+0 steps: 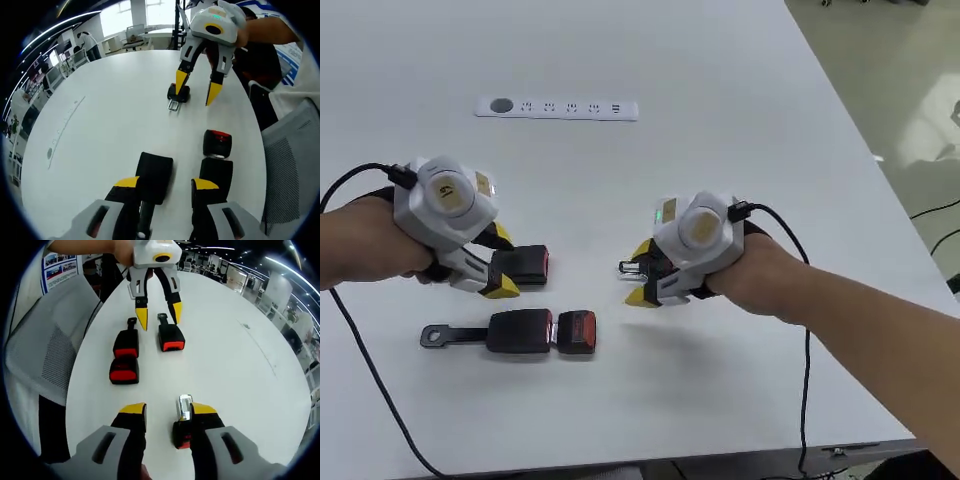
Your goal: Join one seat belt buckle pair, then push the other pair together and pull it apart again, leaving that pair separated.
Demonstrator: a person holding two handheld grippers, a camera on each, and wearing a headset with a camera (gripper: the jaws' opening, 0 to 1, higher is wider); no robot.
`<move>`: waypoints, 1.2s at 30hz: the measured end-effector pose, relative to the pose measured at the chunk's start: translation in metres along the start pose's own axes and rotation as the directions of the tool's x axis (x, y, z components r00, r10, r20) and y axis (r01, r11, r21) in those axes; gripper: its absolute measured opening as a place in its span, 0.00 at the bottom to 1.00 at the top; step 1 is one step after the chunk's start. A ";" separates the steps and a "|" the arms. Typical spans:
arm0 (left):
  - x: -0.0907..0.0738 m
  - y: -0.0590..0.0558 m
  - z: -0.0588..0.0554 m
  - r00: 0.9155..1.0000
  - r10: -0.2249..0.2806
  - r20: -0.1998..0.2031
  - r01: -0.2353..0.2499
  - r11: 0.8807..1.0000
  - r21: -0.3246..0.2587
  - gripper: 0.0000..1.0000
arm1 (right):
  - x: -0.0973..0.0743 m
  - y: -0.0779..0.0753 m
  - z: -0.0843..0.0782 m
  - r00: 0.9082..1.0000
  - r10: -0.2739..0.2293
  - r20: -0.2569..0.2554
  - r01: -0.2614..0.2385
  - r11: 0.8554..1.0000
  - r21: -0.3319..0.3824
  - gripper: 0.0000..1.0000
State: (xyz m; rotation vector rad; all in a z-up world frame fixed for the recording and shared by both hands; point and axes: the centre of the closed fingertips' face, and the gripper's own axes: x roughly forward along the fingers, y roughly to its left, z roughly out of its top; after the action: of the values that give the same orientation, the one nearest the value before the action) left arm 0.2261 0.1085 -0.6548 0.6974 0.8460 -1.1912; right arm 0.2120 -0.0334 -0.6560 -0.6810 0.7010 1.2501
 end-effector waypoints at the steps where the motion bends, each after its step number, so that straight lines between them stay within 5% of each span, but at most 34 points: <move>1: 0.001 0.002 -0.001 1.000 0.005 -0.008 -0.005 1.000 0.016 0.41 | -0.001 -0.004 -0.002 1.000 -0.004 0.005 0.004 1.000 0.012 0.32; 8: 0.005 0.013 -0.003 0.999 0.009 -0.031 -0.008 0.999 0.036 0.41 | -0.008 -0.030 -0.028 0.998 -0.046 -0.040 0.046 0.999 0.013 0.35; 13: 0.014 0.020 -0.017 0.997 -0.017 -0.077 0.018 1.000 0.013 0.41 | -0.004 -0.031 -0.042 0.998 -0.012 -0.057 0.012 1.000 0.013 0.31; 24: 0.025 0.021 -0.024 0.993 -0.026 -0.112 0.031 0.998 0.047 0.35 | 0.005 -0.030 -0.042 0.996 0.046 -0.072 -0.046 0.999 -0.003 0.32; 26: 0.026 0.020 -0.028 0.988 -0.012 -0.152 0.028 0.994 0.102 0.34 | 0.005 -0.029 -0.042 0.996 0.056 -0.076 -0.057 0.998 -0.014 0.32; 36: 0.027 0.028 -0.033 0.989 -0.040 -0.141 0.051 0.995 0.080 0.33 | 0.009 -0.031 -0.044 0.994 0.090 -0.056 -0.090 0.996 -0.002 0.31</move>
State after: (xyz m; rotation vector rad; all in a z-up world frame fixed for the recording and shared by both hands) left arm 0.2507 0.1292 -0.6940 0.8412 0.9361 -1.2353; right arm 0.2391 -0.0687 -0.6878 -0.6966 0.7821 1.3200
